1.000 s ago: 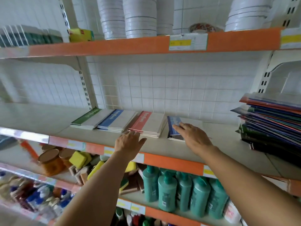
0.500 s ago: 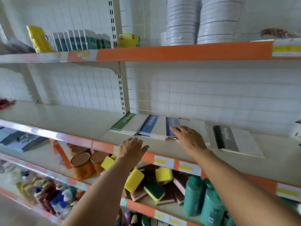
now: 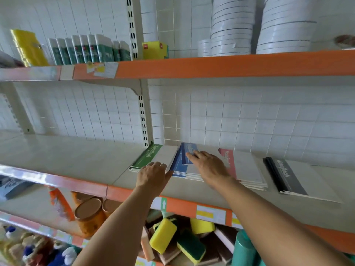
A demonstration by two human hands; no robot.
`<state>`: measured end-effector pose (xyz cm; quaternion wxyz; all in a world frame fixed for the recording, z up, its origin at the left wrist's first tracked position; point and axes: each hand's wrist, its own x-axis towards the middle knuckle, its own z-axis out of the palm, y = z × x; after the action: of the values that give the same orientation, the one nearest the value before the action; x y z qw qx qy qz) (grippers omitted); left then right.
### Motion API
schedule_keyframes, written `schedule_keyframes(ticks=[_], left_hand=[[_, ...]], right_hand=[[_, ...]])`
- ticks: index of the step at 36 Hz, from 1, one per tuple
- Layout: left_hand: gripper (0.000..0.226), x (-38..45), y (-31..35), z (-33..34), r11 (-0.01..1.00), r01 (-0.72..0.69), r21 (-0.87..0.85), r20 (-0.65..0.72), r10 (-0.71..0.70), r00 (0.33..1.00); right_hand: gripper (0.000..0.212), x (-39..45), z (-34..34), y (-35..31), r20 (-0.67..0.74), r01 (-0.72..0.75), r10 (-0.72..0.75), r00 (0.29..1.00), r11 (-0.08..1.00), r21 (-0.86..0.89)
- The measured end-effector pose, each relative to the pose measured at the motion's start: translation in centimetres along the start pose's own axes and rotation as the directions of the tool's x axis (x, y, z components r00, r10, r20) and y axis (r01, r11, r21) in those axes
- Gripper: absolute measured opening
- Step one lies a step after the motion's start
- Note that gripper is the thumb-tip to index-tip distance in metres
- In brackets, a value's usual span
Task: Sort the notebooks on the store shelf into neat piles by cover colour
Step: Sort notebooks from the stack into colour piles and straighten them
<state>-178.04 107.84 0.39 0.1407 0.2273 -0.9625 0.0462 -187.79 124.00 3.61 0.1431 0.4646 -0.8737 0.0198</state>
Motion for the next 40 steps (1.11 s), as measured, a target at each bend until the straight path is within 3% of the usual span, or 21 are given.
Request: schedule_keyframes(ticks=[14,18,22,28,34,40], left_hand=[[0.040,5.8,-3.1,2.7,0.997,-0.070,-0.025,0.004,0.070,0.998],[0.042,7.1,-3.8,3.2,0.993,-0.108,-0.039,-0.001,0.109,0.994],[0.043,7.8,-4.4,3.6,0.989,-0.138,-0.046,0.004,0.138,0.990],[0.042,8.5,-4.5,3.7,0.982,-0.180,-0.059,-0.007,0.180,0.984],[0.043,8.6,-3.8,3.5,0.969,-0.234,-0.077,0.003,0.235,0.972],[0.040,8.5,-2.6,3.5,0.947,-0.292,-0.131,0.012,0.296,0.955]], right_hand=[[0.062,4.9,4.6,-1.1,0.104,-0.079,0.076,0.992,0.997,0.021],[0.068,5.7,5.2,-1.2,0.158,-0.112,0.101,0.982,0.992,0.063],[0.053,6.0,5.9,-1.3,0.227,-0.106,0.085,0.970,0.991,0.079],[0.059,5.9,6.4,-1.4,0.309,-0.118,0.102,0.945,0.992,0.033],[0.059,6.0,6.4,-1.7,0.239,-0.147,0.148,0.960,0.989,-0.020],[0.065,4.8,5.8,-2.1,0.174,-0.233,0.223,0.959,0.972,0.040]])
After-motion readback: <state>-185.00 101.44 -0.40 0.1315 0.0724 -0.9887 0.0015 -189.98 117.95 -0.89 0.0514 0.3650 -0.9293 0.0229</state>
